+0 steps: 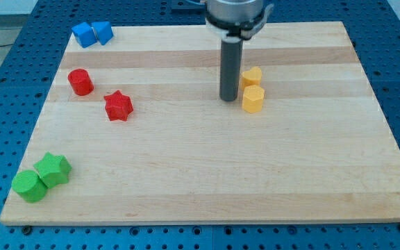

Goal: Point your arm to the bottom of the red star

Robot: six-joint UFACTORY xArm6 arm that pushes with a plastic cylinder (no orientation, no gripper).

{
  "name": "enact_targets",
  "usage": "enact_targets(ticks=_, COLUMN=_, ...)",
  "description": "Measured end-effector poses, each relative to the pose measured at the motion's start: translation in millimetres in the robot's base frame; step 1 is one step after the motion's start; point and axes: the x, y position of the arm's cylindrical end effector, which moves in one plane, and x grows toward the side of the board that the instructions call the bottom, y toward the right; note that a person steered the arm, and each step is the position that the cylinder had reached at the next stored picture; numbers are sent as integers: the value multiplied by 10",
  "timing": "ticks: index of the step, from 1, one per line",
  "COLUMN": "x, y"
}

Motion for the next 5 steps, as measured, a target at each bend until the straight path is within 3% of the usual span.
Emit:
enact_targets(ticks=1, x=364, y=-289)
enact_targets(ticks=2, x=537, y=-930)
enact_targets(ticks=3, x=545, y=-1501)
enact_targets(ticks=5, x=538, y=-2042)
